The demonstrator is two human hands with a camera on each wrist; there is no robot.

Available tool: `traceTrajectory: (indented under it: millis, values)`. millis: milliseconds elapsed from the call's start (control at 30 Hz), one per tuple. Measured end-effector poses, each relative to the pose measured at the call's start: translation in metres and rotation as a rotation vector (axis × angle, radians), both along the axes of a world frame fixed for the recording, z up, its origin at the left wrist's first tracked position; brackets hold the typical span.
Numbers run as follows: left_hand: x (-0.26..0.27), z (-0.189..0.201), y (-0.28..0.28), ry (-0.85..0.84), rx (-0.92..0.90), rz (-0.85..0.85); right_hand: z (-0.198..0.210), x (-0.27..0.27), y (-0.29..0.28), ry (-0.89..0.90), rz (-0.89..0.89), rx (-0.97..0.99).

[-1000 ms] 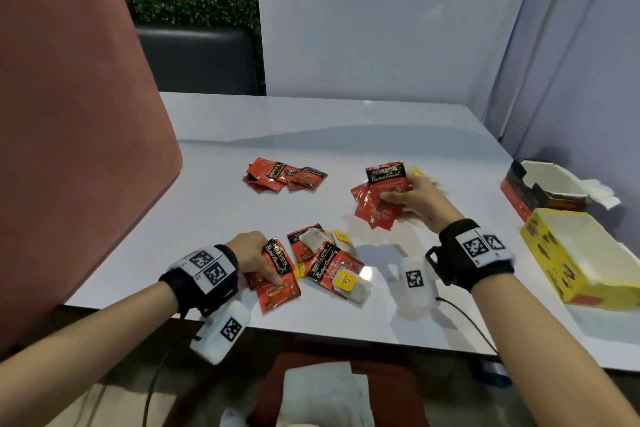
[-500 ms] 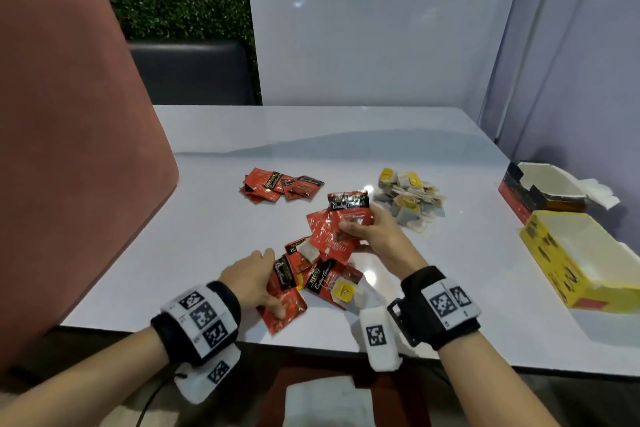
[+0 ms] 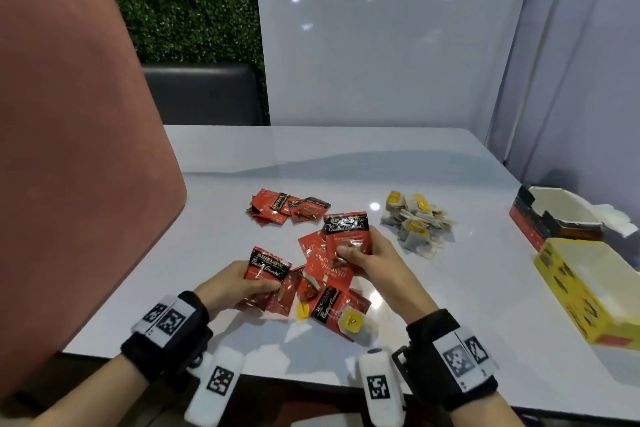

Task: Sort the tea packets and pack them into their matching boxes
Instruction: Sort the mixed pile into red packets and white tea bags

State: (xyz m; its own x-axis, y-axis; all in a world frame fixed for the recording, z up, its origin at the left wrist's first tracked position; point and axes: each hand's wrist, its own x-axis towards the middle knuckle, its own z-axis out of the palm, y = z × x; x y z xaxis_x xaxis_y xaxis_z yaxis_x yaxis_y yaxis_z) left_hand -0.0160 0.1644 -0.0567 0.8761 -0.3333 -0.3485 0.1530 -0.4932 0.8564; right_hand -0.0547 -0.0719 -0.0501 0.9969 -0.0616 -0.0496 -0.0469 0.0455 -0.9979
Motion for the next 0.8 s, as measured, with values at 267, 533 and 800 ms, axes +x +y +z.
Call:
traceTrajectory:
  millis: [267,533,800]
  values:
    - [0.008,0.016,-0.030,0.164,-0.520,0.208,0.021,0.038,0.059,-0.145,0.011,-0.511]
    - [0.062,0.030,-0.025,0.151,-0.511,0.181,0.051,0.062,0.040,-0.136,0.226,-0.908]
    - [0.201,0.024,0.009,0.023,-0.261,0.479,0.018,0.020,-0.017,0.197,0.462,-1.280]
